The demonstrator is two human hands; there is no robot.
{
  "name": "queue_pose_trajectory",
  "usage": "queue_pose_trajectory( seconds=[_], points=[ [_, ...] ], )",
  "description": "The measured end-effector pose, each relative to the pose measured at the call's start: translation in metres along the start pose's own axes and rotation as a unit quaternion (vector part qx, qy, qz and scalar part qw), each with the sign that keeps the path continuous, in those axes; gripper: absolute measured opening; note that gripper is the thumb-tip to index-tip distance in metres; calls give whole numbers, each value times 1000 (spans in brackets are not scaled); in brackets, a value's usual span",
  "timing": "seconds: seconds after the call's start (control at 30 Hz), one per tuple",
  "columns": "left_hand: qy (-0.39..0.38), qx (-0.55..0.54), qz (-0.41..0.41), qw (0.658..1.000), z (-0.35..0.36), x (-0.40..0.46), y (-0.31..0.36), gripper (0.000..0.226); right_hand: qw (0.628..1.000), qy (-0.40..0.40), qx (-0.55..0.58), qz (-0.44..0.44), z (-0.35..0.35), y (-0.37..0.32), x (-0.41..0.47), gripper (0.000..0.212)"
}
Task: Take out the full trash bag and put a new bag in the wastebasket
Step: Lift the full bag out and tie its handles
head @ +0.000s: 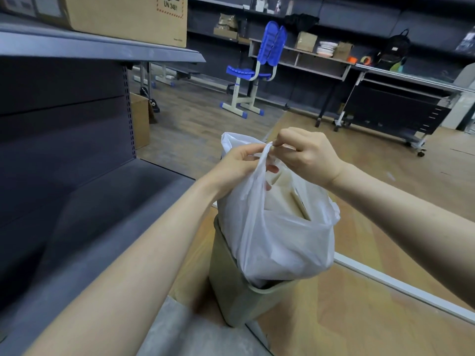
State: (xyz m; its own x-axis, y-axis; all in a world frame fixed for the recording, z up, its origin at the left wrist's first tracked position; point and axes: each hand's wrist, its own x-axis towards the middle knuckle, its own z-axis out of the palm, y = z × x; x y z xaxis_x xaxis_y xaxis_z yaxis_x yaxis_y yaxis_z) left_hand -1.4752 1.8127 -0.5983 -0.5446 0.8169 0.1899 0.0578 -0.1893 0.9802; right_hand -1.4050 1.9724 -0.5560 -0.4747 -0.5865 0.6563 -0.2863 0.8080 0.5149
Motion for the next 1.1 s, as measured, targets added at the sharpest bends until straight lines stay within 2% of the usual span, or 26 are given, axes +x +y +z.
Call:
queue_pose_trajectory(
  seconds=[0.07,0.17,0.3,0.4,0.5,0.57,0.63,0.73,0.8,0.9,1.0,1.1],
  points=[
    [16,26,17,999,1,0,1,26,1000,-11,2,-8,0,-1,0,24],
    [90,55,57,993,8,2,0,15,1000,-6,-5,-22,1,1,-1,29],
    [161,98,96,977,8,5,-2,15,998,-1,-22,-55,-4,5,0,13],
    [196,212,173,942,0,7,1,6,999,-16,10,-38,-12,7,-2,5],
    [178,315,239,901,-12,9,6,12,997,-23,60,40,-19,5,-2,13],
    [171,306,229,908,-12,8,9,13,990,-24,87,108,-23,7,1,19],
    [161,257,197,932,-6,8,16,17,980,-32,112,161,-27,14,6,25],
    [142,230,185,945,-2,21,36,30,974,-61,122,181,-39,27,17,28],
    [149,291,189,926,-5,37,56,28,976,-76,110,173,-51,42,30,31],
    [200,397,168,880,-17,52,78,21,980,-73,76,169,-66,67,31,29],
    [259,474,115,834,-38,48,57,15,973,-79,68,208,-68,64,-29,25],
    [235,530,78,811,-31,39,31,18,961,-126,67,238,-69,54,-75,24]
  ],
)
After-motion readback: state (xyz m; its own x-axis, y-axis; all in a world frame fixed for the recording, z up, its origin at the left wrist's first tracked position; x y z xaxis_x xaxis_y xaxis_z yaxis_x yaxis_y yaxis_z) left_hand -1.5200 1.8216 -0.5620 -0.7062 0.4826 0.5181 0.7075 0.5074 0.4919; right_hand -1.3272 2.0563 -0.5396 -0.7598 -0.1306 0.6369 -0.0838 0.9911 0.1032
